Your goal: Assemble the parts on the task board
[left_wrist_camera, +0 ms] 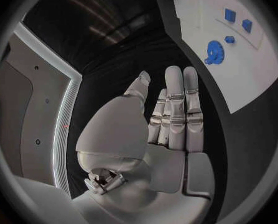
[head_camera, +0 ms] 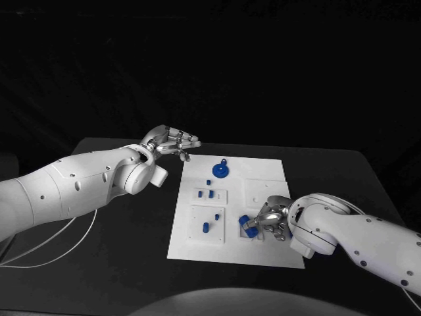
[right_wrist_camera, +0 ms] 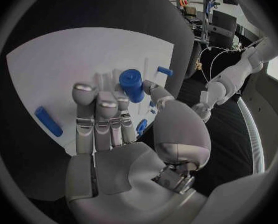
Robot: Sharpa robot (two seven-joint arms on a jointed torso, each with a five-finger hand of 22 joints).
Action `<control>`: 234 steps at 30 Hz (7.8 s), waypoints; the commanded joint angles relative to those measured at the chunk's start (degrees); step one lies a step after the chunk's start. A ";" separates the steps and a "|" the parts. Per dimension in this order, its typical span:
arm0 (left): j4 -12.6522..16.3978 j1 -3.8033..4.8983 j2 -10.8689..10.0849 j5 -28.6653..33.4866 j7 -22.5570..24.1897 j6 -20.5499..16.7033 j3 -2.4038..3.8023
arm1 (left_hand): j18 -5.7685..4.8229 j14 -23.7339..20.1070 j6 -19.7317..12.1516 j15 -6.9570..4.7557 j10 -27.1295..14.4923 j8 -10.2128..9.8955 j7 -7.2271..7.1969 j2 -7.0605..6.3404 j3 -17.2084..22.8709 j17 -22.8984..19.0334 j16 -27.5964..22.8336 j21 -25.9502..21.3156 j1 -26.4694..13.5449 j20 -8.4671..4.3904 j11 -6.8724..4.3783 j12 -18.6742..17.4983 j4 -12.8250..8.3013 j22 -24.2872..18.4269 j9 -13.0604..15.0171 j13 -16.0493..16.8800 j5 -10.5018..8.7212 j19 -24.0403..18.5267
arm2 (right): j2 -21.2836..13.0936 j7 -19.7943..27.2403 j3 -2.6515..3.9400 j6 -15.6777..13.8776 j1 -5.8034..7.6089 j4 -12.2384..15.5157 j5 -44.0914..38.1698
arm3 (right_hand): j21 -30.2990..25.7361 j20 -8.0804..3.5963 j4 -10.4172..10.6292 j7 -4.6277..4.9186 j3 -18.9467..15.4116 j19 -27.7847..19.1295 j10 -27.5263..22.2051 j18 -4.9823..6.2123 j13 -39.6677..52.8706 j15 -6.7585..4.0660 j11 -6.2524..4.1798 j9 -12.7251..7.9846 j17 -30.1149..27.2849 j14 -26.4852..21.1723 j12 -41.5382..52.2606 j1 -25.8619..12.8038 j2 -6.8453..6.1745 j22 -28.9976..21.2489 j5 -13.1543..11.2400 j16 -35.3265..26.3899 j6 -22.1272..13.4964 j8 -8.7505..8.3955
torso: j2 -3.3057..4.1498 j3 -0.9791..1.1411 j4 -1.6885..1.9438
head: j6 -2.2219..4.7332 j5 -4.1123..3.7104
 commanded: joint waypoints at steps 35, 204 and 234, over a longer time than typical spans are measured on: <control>0.16 0.02 -0.32 -0.33 0.03 0.48 0.04 | -0.42 -0.09 0.40 -0.03 -0.45 -0.24 -0.15 0.01 -0.08 -0.09 0.29 0.04 -0.16 0.12 0.04 -0.08 0.13 -0.18 0.03 0.01 0.48 0.18 | -0.06 0.91 0.02 1.20 -0.09 0.39 -1.26 | 1.39 -1.23 17.49 -2.99 -2.53 3.03 3.22 -0.84 3.16 -0.97 -1.47 13.27 0.22 0.06 1.22 1.15 -4.33 -0.30 -26.71 -0.20 5.99 0.33 | -0.01 -0.02 0.01 | -0.10 -0.44; -2.58 0.00 0.13 -1.18 -0.67 0.22 -0.45 | -0.39 -0.13 0.32 -0.02 -0.28 -0.20 -0.12 -0.28 -0.01 -0.08 0.41 0.50 -0.33 0.13 0.02 -0.06 0.04 -0.05 0.05 0.01 0.53 0.06 | -8.67 11.63 7.12 9.10 -3.14 1.34 3.47 | 1.37 -0.35 3.88 -1.78 -14.52 3.01 3.78 -0.50 5.78 -0.22 -0.77 8.58 0.46 0.02 7.56 8.23 2.65 0.66 -19.04 0.95 1.76 0.13 | -0.33 0.19 -0.52 | 0.82 -1.46; -2.51 -0.40 0.51 -1.26 -0.69 -0.36 -0.51 | -0.87 -0.06 0.54 -0.40 2.58 -0.22 -0.40 0.19 -0.54 -0.06 0.28 0.60 -0.43 -0.30 -0.66 -0.10 0.06 0.21 0.05 0.08 0.43 -0.09 | -12.54 0.11 8.01 8.14 -4.48 0.40 -16.98 | 1.63 0.02 10.11 -1.08 2.22 3.03 3.27 -0.24 6.26 0.18 -0.34 6.06 0.75 0.08 7.84 6.08 -5.56 0.89 -26.04 0.79 0.62 0.21 | -0.27 0.21 -0.42 | 1.02 -3.13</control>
